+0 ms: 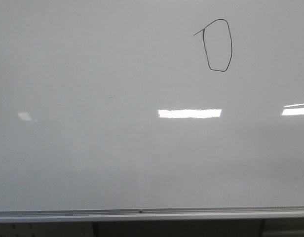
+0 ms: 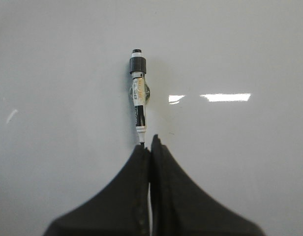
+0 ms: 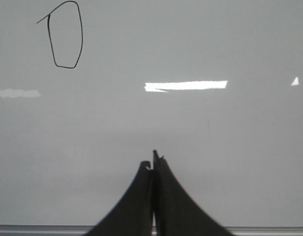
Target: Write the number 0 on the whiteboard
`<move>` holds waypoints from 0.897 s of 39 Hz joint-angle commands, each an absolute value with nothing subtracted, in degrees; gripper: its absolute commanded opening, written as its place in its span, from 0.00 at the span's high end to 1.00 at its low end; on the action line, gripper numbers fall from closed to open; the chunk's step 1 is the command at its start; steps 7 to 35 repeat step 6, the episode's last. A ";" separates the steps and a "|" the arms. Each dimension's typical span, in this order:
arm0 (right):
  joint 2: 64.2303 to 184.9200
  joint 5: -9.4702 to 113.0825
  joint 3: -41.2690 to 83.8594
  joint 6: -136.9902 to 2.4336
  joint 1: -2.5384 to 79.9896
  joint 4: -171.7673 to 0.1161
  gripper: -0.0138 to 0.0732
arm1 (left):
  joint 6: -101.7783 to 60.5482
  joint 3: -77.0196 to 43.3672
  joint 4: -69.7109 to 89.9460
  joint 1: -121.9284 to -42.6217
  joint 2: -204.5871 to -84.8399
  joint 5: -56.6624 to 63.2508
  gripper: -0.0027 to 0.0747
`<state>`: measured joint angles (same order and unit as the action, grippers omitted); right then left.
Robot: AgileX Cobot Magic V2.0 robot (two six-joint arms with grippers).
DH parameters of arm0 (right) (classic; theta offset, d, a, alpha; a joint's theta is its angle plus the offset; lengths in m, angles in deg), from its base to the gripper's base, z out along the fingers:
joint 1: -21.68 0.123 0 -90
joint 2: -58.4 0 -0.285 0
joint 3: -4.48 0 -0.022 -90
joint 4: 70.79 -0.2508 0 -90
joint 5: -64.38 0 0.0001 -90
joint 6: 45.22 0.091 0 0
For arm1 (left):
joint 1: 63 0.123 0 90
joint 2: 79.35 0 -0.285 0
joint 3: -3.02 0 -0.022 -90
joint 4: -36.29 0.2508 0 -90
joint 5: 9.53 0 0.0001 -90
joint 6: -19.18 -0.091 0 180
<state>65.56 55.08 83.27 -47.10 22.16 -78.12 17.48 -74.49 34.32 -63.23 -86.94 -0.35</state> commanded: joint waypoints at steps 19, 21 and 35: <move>64.72 59.35 83.28 -47.09 21.89 -77.40 0.92 | 17.92 -75.77 34.37 -63.53 -85.87 -5.11 0.99; 64.72 59.35 83.28 -47.09 21.89 -77.40 0.92 | 17.92 -75.77 34.37 -63.53 -85.87 -5.11 0.99; 64.72 59.35 83.28 -47.09 21.89 -77.40 0.92 | 17.92 -75.77 34.37 -63.53 -85.87 -5.11 0.99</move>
